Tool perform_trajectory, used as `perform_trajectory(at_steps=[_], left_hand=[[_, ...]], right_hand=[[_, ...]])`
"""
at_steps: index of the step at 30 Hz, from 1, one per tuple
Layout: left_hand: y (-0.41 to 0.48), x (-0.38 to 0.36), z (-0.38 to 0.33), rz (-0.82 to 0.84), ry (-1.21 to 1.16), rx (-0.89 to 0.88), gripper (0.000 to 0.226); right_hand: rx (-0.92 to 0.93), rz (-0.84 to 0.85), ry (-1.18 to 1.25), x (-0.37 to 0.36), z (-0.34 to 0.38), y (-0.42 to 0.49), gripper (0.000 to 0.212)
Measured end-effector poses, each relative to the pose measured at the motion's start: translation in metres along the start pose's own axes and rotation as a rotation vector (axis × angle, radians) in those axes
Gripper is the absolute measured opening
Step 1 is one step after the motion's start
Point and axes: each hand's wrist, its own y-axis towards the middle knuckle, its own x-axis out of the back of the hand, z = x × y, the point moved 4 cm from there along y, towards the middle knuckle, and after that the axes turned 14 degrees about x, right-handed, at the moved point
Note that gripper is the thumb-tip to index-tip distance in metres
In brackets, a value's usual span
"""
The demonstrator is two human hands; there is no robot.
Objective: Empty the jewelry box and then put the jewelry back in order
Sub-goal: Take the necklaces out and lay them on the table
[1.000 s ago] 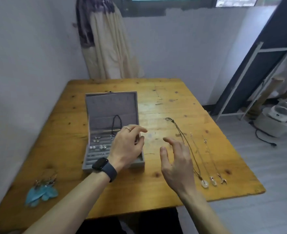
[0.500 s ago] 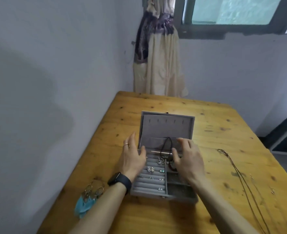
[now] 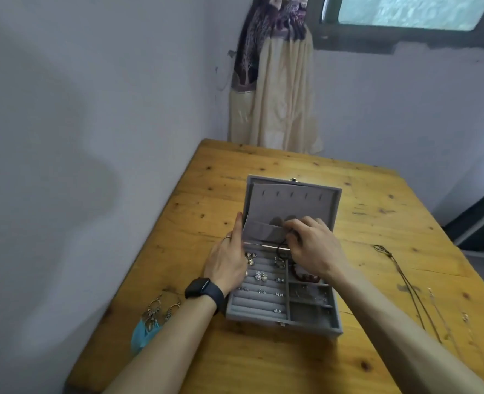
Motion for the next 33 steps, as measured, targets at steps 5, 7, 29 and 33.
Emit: perform_trajectory(at_steps=[5,7,29,33], left_hand=[[-0.001,-0.001,-0.001,0.004,-0.046,-0.019,0.074],[-0.001,-0.001,0.000,0.011,-0.070,-0.033,0.070],[-0.058,0.111,-0.155,0.220,-0.416,-0.333,0.011],[-0.064,0.125,-0.166,0.263,-0.379,-0.382,0.016]], right_hand=[[0.103,-0.041,-0.072,0.014,-0.001,-0.001,0.028],[0.134,-0.099,-0.107,0.023,-0.002,-0.002,0.025],[-0.112,-0.634,0.751,0.166,0.026,-0.049,0.014],[-0.162,-0.600,0.809,0.169,0.018,-0.081,0.014]])
